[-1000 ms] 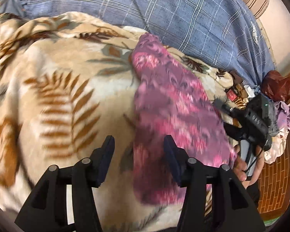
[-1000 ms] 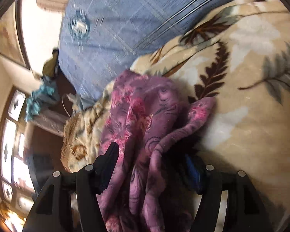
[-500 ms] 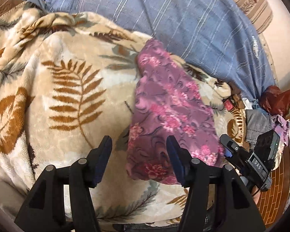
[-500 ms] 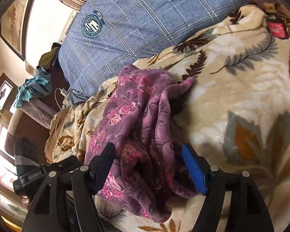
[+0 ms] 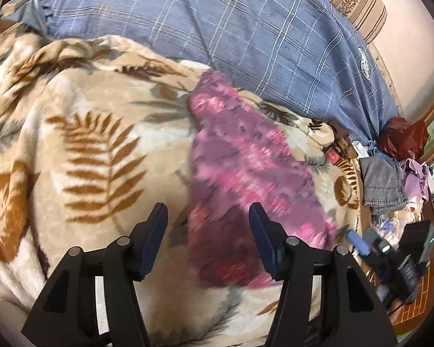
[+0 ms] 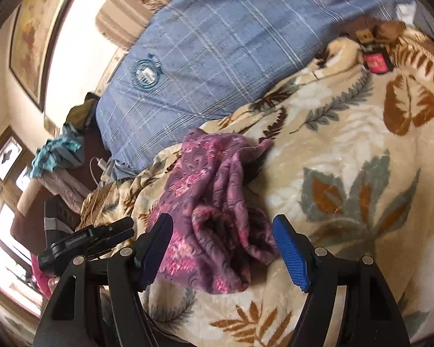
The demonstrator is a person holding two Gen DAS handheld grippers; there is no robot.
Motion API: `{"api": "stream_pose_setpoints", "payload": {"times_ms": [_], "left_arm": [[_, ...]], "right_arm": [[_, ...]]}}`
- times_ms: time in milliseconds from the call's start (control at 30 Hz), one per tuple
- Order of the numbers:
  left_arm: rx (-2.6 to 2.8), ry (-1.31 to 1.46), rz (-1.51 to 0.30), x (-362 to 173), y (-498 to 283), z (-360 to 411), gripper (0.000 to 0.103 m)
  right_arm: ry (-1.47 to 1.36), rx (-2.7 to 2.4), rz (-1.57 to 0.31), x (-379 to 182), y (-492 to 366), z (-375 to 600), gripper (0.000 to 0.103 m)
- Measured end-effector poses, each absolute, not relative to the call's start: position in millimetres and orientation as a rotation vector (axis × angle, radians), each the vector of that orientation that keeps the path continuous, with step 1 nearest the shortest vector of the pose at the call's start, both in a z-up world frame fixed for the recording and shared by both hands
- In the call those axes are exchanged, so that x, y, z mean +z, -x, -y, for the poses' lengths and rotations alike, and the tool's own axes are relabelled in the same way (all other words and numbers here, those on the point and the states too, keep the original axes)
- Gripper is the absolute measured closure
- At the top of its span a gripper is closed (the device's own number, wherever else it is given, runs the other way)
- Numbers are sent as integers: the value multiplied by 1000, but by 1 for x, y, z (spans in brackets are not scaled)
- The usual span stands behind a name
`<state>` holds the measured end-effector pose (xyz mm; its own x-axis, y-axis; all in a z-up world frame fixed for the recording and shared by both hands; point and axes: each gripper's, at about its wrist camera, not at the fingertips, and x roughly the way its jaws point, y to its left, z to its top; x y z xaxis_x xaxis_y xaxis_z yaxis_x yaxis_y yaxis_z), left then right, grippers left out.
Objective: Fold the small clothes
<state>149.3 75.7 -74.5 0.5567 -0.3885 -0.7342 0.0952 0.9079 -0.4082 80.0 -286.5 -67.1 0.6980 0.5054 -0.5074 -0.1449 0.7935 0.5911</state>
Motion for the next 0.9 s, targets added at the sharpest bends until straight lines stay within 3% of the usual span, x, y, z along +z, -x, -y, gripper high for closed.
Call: {"api": "stream_pose_setpoints", "payload": {"times_ms": [100, 267, 333, 500, 900], "left_arm": [[-288, 371, -994, -88, -151, -78, 46], [-285, 356, -988, -90, -155, -67, 46], [-285, 338, -995, -92, -156, -63, 45], [-291, 382, -1001, -95, -159, -67, 45], [-312, 370, -1007, -97, -154, -64, 45]], "right_arm": [[-525, 458, -737, -70, -85, 270, 30], [-409, 448, -858, -90, -106, 243, 43], [-368, 410, -922, -101, -114, 240, 74], [-409, 464, -917, -104, -111, 245, 81], [-504, 430, -952, -122, -124, 258, 81]]}}
